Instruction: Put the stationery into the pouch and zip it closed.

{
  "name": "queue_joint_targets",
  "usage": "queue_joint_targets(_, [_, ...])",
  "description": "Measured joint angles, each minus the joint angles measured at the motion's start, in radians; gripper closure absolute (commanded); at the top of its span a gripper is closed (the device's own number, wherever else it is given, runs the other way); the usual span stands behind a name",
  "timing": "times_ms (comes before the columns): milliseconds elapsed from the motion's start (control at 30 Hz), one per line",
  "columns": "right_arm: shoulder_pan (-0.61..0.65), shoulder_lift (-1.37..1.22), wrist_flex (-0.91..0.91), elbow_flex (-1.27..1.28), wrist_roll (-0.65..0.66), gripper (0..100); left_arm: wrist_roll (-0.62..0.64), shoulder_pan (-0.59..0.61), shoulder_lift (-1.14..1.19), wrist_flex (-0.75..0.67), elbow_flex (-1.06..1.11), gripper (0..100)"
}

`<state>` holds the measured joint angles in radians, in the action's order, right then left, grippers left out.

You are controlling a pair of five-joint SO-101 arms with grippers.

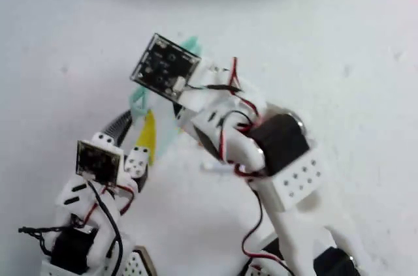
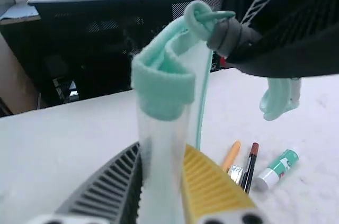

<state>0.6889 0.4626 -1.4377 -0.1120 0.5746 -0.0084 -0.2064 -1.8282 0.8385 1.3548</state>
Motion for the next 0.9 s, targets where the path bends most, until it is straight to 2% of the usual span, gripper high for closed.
queue_joint_targets(200, [0.002,-0.048,0.008,0.0,-0.011,98.1,0.017,0.023,-0.006,0.021,0.026,95])
queue_joint_targets(367, [0.009,-0.055,0.002,-0.006,-0.011,98.1,0.003,0.011,-0.009,0.095,0.011,71])
queue_joint_targets(567, [0.009,-0.057,0.0,-0.006,-0.011,98.1,0.048,0.015,0.0,0.124,0.04,72])
queue_joint_targets(733, [0.009,-0.057,0.0,-0.006,-0.011,98.1,0.052,0.015,0.0,-0.029,0.15,72])
queue_joint_targets(900, [0.009,-0.057,0.0,-0.006,-0.011,98.1,0.052,0.015,0.006,-0.12,0.212,85])
